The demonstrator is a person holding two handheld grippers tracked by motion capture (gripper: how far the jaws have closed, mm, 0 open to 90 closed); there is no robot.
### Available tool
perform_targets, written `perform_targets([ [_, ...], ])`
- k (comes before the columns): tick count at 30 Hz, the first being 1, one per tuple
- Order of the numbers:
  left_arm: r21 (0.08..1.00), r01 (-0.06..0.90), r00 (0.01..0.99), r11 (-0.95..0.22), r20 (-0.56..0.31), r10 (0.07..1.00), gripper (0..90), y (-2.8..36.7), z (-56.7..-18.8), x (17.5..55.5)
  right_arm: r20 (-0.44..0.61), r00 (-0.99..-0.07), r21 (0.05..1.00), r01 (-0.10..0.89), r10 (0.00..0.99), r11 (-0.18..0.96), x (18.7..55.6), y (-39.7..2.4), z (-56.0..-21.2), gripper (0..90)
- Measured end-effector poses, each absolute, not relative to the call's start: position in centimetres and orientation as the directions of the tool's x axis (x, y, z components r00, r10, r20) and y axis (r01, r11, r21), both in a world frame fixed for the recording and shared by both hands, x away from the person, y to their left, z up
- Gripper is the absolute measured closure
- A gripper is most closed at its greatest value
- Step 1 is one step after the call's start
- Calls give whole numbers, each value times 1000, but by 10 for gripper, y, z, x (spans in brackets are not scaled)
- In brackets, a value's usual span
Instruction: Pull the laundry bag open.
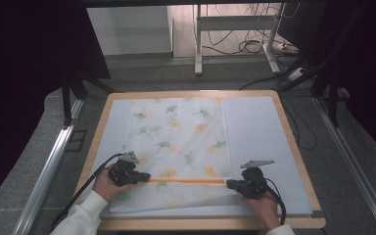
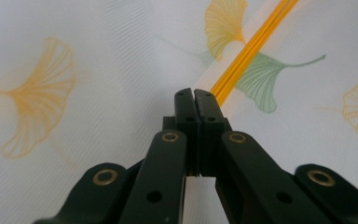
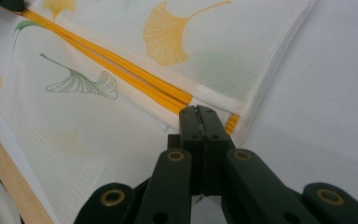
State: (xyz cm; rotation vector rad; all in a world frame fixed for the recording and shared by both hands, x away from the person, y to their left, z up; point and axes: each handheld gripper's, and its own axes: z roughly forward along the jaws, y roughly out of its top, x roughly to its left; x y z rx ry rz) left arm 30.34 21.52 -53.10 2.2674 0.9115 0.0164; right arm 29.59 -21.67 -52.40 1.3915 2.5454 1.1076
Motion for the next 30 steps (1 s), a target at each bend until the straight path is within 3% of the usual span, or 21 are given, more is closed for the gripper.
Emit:
perform_targets([
  [30, 592, 631, 723, -501, -215, 657, 900, 246, -532, 293, 288, -598, 605, 719, 748, 342, 296, -217, -524, 899],
])
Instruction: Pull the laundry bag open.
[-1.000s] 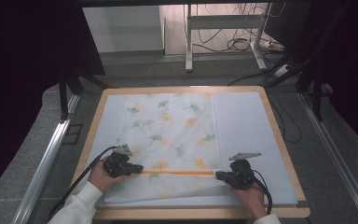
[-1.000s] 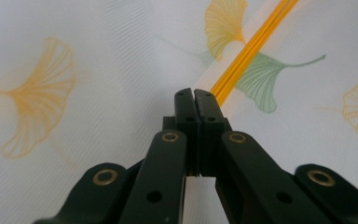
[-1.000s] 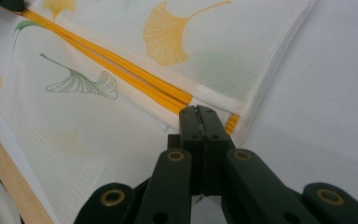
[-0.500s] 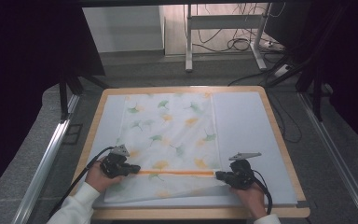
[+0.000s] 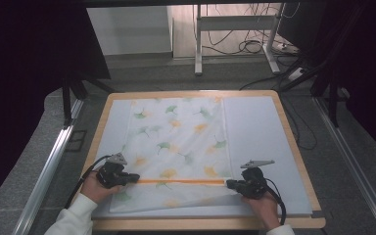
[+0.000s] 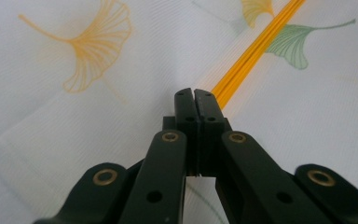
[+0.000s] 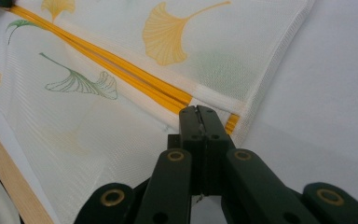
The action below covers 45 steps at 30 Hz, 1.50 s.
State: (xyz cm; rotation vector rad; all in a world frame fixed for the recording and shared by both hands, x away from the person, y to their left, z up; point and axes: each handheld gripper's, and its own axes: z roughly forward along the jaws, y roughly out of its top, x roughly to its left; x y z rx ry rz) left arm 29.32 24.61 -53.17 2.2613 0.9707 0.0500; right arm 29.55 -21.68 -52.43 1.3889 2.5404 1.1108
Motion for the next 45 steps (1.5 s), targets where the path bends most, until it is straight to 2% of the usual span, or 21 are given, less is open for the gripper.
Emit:
perform_targets([
  [26, 592, 675, 666, -440, -231, 710, 900, 293, -534, 280, 287, -601, 605, 717, 746, 345, 295, -217, -524, 899],
  [45, 600, 660, 677, -452, -213, 705, 897, 295, -535, 279, 291, -602, 605, 718, 744, 344, 296, -217, -525, 898],
])
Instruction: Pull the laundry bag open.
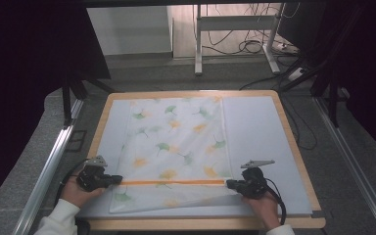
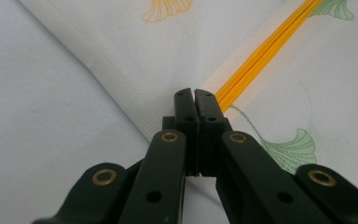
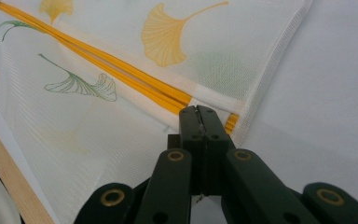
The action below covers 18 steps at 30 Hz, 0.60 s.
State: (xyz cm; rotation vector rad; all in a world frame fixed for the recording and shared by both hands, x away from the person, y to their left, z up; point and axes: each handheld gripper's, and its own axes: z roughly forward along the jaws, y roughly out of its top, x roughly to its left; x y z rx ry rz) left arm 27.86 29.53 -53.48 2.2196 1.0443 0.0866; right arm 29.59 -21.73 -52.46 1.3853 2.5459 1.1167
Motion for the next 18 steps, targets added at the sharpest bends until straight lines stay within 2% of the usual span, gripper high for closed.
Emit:
perform_targets([
  [12, 618, 648, 671, -446, -187, 717, 875, 288, -534, 277, 279, -607, 609, 711, 744, 351, 295, -217, -524, 896],
  [18, 647, 631, 659, -429, -156, 735, 794, 284, -530, 275, 276, -616, 617, 702, 738, 355, 295, -219, -524, 894],
])
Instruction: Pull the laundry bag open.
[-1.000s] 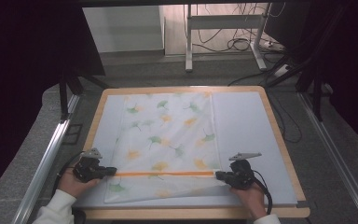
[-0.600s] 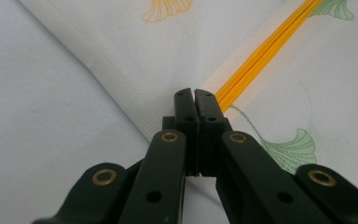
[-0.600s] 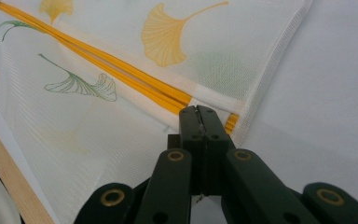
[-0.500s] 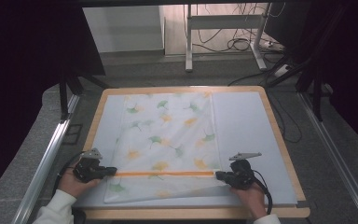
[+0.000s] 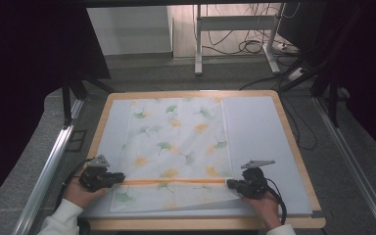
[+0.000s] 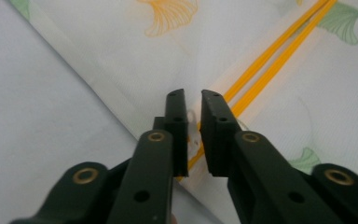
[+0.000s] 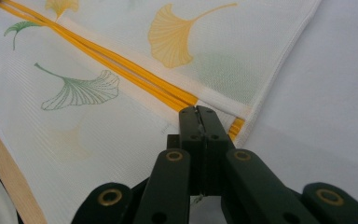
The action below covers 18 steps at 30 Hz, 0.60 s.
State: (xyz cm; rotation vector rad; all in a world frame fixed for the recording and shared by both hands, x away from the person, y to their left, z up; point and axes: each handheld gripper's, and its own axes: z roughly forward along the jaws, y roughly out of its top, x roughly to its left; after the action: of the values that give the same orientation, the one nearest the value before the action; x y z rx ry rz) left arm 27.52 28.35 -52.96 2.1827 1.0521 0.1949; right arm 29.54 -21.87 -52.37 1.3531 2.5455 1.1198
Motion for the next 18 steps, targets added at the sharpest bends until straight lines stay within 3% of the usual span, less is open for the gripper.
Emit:
perform_targets([
  [2, 666, 620, 653, -415, -143, 744, 768, 282, -527, 274, 268, -620, 624, 695, 737, 357, 295, -220, -523, 889],
  [10, 785, 525, 613, -329, -80, 786, 544, 275, -509, 272, 251, -648, 702, 633, 719, 326, 291, -226, -511, 702],
  [18, 767, 538, 615, -350, -73, 785, 375, 254, -512, 291, 206, -648, 767, 572, 734, 290, 297, -231, -502, 537],
])
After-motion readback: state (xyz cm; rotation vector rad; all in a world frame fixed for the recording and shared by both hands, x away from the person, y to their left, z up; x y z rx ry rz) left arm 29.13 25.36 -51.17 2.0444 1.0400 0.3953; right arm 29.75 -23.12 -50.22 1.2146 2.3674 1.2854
